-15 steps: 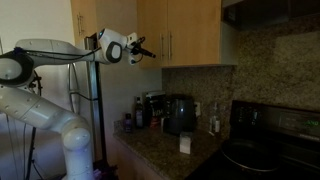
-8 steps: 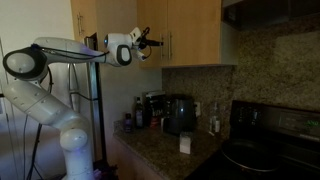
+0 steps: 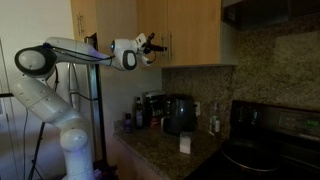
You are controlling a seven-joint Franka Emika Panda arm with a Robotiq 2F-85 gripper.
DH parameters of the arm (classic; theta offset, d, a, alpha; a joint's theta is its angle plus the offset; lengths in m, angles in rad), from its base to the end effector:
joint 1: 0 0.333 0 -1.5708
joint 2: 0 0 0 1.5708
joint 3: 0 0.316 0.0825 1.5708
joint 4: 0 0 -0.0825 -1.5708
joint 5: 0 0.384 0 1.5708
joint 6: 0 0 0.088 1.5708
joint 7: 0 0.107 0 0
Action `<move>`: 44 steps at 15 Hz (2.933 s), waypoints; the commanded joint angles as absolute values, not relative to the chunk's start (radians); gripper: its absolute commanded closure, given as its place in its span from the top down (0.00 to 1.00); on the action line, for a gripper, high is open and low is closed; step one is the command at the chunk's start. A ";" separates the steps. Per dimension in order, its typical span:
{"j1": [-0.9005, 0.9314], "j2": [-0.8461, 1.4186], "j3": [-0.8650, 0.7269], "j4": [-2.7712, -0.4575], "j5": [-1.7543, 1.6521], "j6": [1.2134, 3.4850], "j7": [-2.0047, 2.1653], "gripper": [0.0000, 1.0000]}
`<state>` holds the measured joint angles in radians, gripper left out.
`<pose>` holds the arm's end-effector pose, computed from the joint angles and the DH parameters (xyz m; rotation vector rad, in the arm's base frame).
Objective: Open the right cabinet door
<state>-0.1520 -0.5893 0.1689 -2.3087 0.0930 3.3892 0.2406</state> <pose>0.3858 0.0254 0.7605 -1.9982 0.2656 -2.2001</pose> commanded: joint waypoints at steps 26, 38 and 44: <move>-0.494 -0.322 0.431 -2.085 0.107 3.463 0.193 0.00; -0.591 -0.505 0.406 -2.136 0.123 3.345 0.165 0.01; -0.486 -0.542 0.423 -2.131 0.153 3.177 0.170 0.03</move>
